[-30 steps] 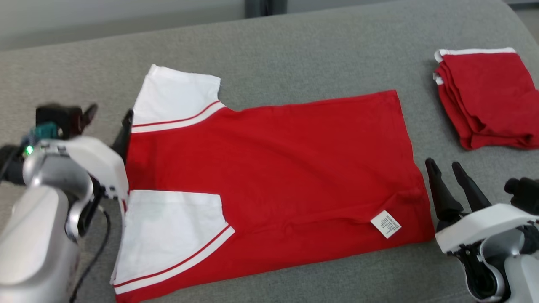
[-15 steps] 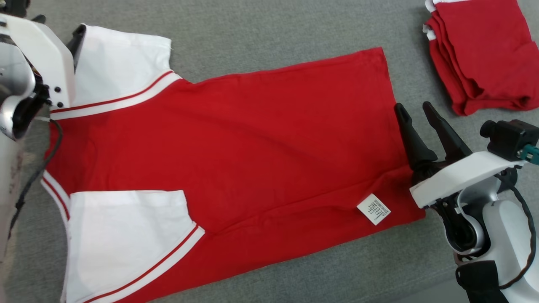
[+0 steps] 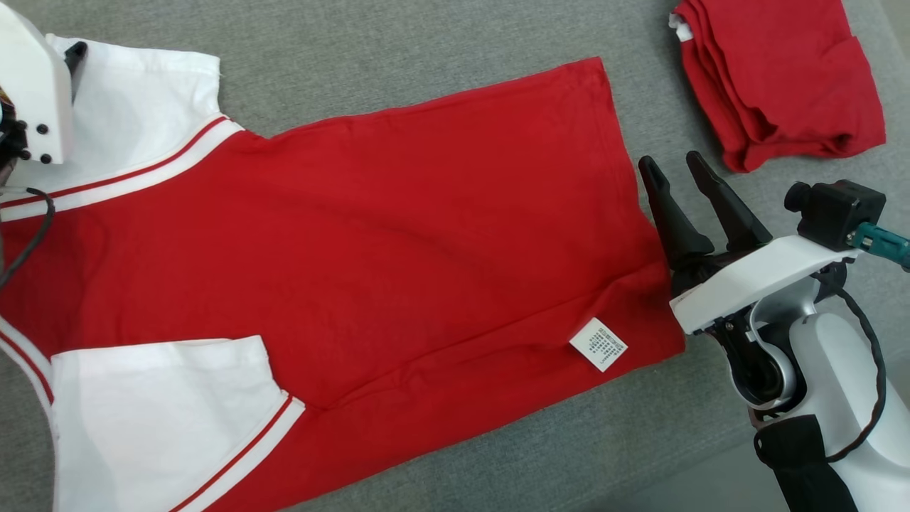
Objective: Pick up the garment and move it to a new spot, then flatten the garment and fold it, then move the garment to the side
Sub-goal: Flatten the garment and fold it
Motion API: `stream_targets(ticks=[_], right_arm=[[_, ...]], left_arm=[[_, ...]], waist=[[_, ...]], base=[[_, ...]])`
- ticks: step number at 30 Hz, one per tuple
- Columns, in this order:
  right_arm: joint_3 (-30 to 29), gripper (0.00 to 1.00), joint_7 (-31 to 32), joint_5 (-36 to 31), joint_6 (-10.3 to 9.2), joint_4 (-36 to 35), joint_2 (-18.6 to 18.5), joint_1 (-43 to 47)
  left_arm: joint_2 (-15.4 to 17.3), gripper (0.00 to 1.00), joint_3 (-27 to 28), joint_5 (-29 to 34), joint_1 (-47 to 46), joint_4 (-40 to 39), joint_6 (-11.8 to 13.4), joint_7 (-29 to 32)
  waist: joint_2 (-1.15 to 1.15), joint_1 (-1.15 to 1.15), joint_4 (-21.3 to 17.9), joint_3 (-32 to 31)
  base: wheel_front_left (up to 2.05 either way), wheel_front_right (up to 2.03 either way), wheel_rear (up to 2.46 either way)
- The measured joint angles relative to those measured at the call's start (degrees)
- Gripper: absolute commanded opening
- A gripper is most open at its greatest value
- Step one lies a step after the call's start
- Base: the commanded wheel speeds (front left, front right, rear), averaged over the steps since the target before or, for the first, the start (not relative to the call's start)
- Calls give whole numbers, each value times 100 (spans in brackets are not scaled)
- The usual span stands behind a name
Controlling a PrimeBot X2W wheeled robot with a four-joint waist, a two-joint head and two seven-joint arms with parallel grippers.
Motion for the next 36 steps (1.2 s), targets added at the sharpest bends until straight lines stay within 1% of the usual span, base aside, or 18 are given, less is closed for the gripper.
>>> stream_targets(ticks=[3,5,6,8,9,10,12,13,14,15,19,22,26,30,33,36], right_arm=[[82,100,-75,63,0,58,-30,-60],[131,100,-112,93,0,88,-54,-84],[146,100,-140,111,0,105,-62,-84],[179,100,-171,138,0,141,-80,-91],[191,100,-189,148,0,157,-89,-102],[203,100,-194,169,0,171,-99,-117],[216,100,-214,179,0,181,-114,-151],[221,100,-230,181,0,191,-123,-171],[236,100,-235,185,0,200,-137,-199],[261,100,-235,181,0,208,-168,-238],[367,100,-167,92,0,268,-325,-534],[500,100,1,-71,0,409,-537,-873],[757,100,339,-408,0,760,-860,-1338],[990,100,658,-590,1,1165,-1132,-1744],[1088,100,800,-608,1,1440,-1252,-2019],[1224,100,995,-566,1,1695,-1296,-2245]], left_arm=[[67,100,-12,51,-18,73,82,108],[97,85,-4,46,-41,112,123,198],[109,81,-5,40,-45,124,124,243],[129,68,-11,40,-43,131,145,271],[143,54,-12,40,-36,134,146,287],[152,54,-12,38,-21,135,154,290],[166,38,-14,-10,19,133,180,301],[168,22,-25,-11,25,122,179,330],[169,4,-43,-12,26,97,178,344],[168,0,-55,-14,31,70,175,350],[138,0,-88,-59,102,-90,146,231],[48,0,-101,-110,112,-255,138,47],[-54,0,-112,-219,144,-590,90,-208],[-149,0,-77,-324,287,-940,77,-501],[-238,0,-40,-430,411,-1202,78,-689],[-255,0,-9,-510,587,-1441,87,-794]], waist=[[0,0,-87,30],[0,0,-135,48],[0,0,-153,52],[0,0,-181,53],[0,0,-193,51],[0,0,-201,46],[0,0,-210,42],[0,0,-208,43],[0,0,-203,46],[0,0,-192,48],[0,0,-96,19],[0,0,18,-18],[0,0,212,-63],[0,0,453,-95],[0,0,639,-103],[0,0,812,-87]], base=[[0,0,0],[0,0,0],[0,0,0],[0,0,0],[0,0,0],[0,0,0],[0,0,0],[0,0,0],[0,0,0],[0,0,0],[0,0,0],[0,0,0],[0,0,0],[0,0,0],[0,0,0],[0,0,0]])
